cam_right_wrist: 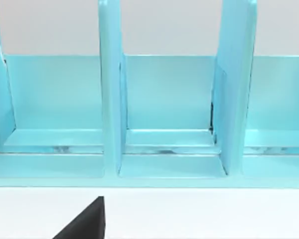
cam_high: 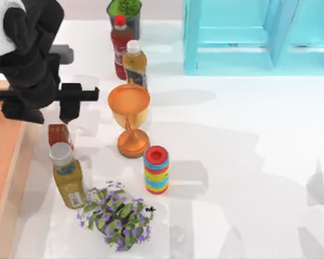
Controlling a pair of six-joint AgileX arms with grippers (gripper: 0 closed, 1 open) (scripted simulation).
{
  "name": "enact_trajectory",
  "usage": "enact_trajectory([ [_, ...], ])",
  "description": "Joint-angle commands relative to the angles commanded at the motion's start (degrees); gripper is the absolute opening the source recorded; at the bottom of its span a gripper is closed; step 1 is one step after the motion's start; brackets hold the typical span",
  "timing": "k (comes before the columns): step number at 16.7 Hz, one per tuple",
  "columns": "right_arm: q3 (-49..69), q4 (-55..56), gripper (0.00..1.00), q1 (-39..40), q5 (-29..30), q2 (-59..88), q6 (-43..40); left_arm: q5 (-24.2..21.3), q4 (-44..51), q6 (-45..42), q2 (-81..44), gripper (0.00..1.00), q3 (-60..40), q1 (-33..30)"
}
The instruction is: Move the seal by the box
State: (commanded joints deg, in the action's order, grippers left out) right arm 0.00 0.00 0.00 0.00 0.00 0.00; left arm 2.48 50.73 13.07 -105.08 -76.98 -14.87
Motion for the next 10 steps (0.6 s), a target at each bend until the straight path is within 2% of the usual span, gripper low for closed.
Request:
enact_trajectory([
  [4,0.00,0.00,1.00,0.00,0.00,0.00,0.00,0.00,0.00,0.00,0.00,0.98,0.00,0.00],
  [10,0.00,0.00,1.00,0.00,0.00,0.00,0.00,0.00,0.00,0.00,0.00,1.00,0.00,0.00],
])
